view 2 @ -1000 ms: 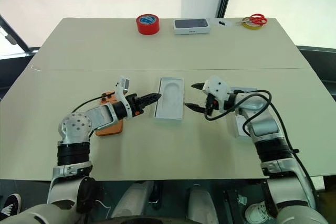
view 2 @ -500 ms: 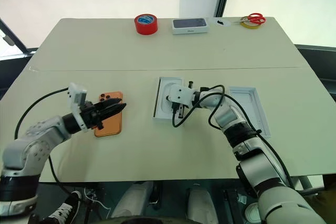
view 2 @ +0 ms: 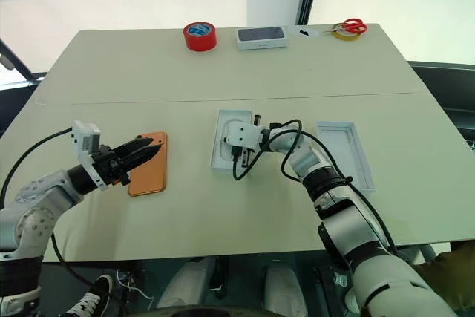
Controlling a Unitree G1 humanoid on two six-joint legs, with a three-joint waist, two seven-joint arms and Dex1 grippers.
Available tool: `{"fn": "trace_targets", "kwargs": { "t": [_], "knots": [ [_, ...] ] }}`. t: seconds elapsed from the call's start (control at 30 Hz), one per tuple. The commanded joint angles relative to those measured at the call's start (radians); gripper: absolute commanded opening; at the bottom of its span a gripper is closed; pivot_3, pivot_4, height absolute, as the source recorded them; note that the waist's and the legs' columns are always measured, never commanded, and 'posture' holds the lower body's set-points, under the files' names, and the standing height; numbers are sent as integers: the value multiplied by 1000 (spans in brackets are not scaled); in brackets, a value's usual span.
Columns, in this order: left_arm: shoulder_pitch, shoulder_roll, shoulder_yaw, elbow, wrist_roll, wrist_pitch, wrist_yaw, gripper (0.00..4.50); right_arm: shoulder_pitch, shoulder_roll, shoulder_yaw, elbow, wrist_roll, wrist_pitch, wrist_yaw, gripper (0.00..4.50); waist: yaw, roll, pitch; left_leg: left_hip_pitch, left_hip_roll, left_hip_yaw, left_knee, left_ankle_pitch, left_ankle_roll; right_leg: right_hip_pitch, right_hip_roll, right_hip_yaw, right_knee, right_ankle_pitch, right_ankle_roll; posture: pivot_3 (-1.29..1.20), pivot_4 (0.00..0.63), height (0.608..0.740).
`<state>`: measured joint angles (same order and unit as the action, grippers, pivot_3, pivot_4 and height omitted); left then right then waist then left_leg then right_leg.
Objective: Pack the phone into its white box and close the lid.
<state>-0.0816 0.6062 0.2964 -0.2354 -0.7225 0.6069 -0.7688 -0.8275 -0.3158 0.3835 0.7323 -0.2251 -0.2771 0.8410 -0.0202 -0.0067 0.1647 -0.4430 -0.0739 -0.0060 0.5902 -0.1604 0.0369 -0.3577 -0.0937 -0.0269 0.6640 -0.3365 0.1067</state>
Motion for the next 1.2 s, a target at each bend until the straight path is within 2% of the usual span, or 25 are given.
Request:
{"fn": "trace_targets", "kwargs": {
  "t": [0.03, 0.17, 0.3, 0.47, 0.6, 0.8, 0.93, 1.2],
  "knots": [
    [-3, 24, 69, 2, -72, 81, 31, 1858, -6, -7, -28, -7, 22, 12, 13, 46, 1, 0, 0, 0, 0, 0, 0, 0, 0, 0, 0, 0, 0, 0, 0, 0, 150, 738],
    [-3, 58, 181, 61, -184, 215, 75, 1858, -21, 32, -106, -126, 144, 92, 43, 46, 1, 1, 1, 0, 0, 0, 0, 0, 0, -1, 0, 0, 0, 0, 0, 0, 150, 738],
    [-23, 83, 270, 157, -246, 307, 127, 1858, -21, 85, -127, -233, 194, 184, 41, 46, -1, 1, 1, -1, 0, 0, -2, 0, 0, -2, 0, 0, 0, 0, 0, 0, 150, 738],
    [-31, 89, 298, 250, -258, 371, 166, 1858, 2, 184, -10, -333, 108, 258, 5, 46, 0, 1, 1, -1, 0, 0, -2, 0, 0, -2, 0, 0, 1, 0, 0, 0, 150, 738],
    [-17, 80, 254, 258, -247, 406, 161, 1858, -12, 223, 93, -320, 37, 323, 26, 46, 4, 0, 1, -1, 0, 0, -3, 0, -1, -3, 0, 1, 1, 0, 0, 0, 150, 738],
    [2, 97, 152, 263, -167, 388, 128, 1858, -54, 248, 212, -223, -102, 282, -20, 46, 3, -1, 0, -1, -1, 0, -4, 1, -2, -3, 0, 1, 1, 0, -1, 0, 150, 738],
    [-6, 99, 70, 285, -85, 342, 97, 1858, -62, 275, 236, -194, -132, 284, -23, 46, 2, -1, 0, 0, -1, 0, -11, 4, -6, -6, 0, 1, 1, 0, -1, 0, 150, 738],
    [-85, 64, -29, 315, -24, 366, 77, 1858, -61, 272, 234, -183, -147, 289, -3, 46, 9, -1, -2, 1, -1, -1, -13, 5, -8, -7, 0, 1, 2, 0, -2, 0, 150, 738]
  ]
}}
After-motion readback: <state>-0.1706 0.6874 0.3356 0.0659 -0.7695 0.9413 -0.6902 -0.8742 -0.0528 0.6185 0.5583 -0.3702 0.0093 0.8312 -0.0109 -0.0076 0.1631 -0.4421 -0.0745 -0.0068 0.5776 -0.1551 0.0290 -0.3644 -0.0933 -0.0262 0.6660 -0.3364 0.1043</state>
